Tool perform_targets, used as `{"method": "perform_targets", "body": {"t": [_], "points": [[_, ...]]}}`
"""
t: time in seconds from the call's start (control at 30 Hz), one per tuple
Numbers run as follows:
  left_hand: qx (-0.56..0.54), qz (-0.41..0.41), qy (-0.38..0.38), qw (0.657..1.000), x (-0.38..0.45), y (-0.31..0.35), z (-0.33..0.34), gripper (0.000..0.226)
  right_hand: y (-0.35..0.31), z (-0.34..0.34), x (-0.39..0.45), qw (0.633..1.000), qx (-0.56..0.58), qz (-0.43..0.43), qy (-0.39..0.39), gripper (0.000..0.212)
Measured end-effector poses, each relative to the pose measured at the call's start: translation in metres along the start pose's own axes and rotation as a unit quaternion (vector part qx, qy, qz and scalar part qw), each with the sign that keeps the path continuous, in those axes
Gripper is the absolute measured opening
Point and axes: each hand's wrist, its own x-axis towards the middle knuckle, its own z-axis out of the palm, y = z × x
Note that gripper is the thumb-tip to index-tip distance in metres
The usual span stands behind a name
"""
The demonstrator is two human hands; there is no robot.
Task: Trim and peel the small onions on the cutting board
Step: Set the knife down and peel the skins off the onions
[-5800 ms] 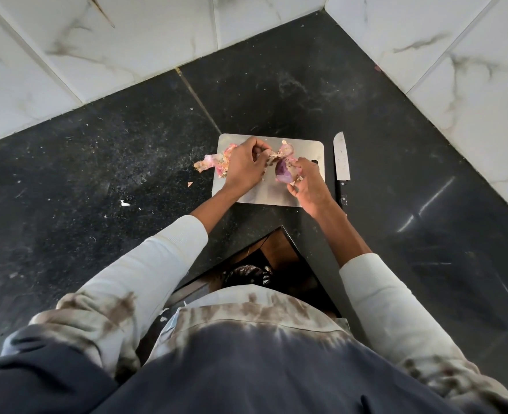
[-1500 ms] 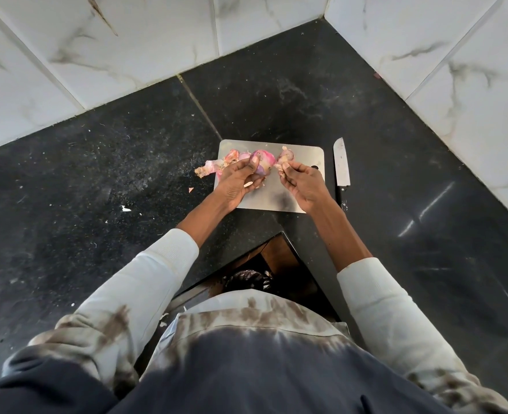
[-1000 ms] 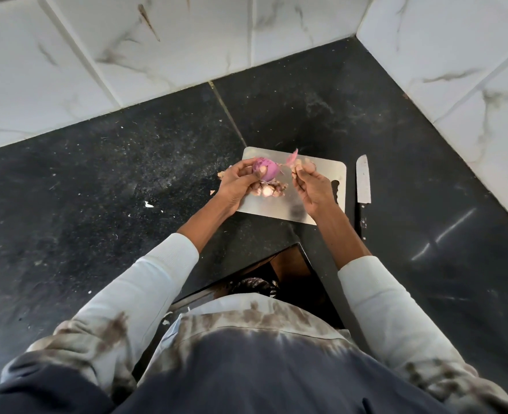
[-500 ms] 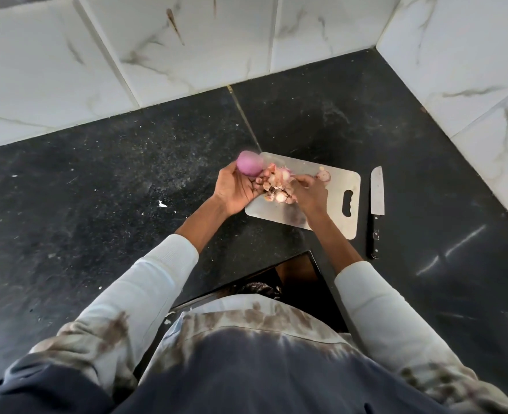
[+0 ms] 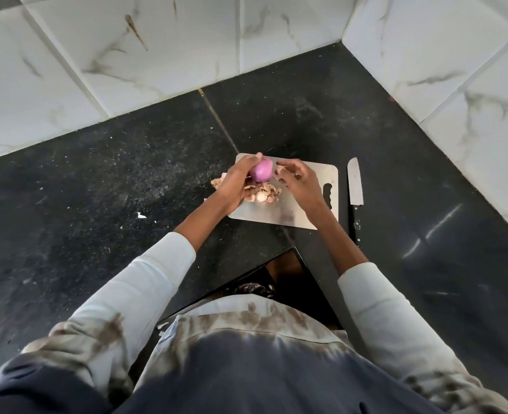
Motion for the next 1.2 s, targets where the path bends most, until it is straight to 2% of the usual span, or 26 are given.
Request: {"method": "perform_targets", "body": {"t": [0.1,0.2,0.3,0.4,0.53,0.63,0.73,0.8,1.03,1.2], "points": [[0.12,0.062,0.019,0.991,0.002,-0.001,0.013,0.034,0.0,-0.016,-0.006,0.997,0.011,-0.029,-0.072,0.044],[0.241,0.088,0.046,0.966,0.005,-0.008,0.021,0.05,0.008,-0.026,-0.013,0.993,-0.004,-0.04,-0.111,0.066],[0.344,0.119,0.028,0.931,0.003,-0.016,0.038,0.061,0.02,-0.029,-0.019,0.993,-0.064,-0.07,-0.074,0.067],[0.361,0.129,0.012,0.923,0.0,-0.023,0.057,0.064,0.027,-0.034,-0.026,0.991,-0.116,-0.068,-0.008,0.058],[0.358,0.109,-0.011,0.927,0.006,-0.033,0.07,0.069,0.048,-0.046,-0.038,0.989,-0.13,-0.036,0.056,0.051],[0.378,0.109,-0.001,0.919,0.01,-0.037,0.075,0.054,0.061,-0.055,-0.044,0.989,-0.118,-0.01,0.094,0.047],[0.411,0.13,0.023,0.902,0.018,-0.041,0.076,0.033,0.074,-0.058,-0.046,0.99,-0.109,0.003,0.09,0.052],[0.439,0.147,0.033,0.886,0.024,-0.041,0.075,0.03,0.079,-0.056,-0.045,0.989,-0.123,0.005,0.078,0.054],[0.514,0.165,0.06,0.84,0.048,-0.03,0.078,0.04,0.083,-0.052,-0.04,0.99,-0.13,0.028,0.056,0.057],[0.603,0.187,0.021,0.775,0.067,-0.026,0.084,0.055,0.077,-0.058,-0.031,0.988,-0.112,0.057,0.086,0.055]]}}
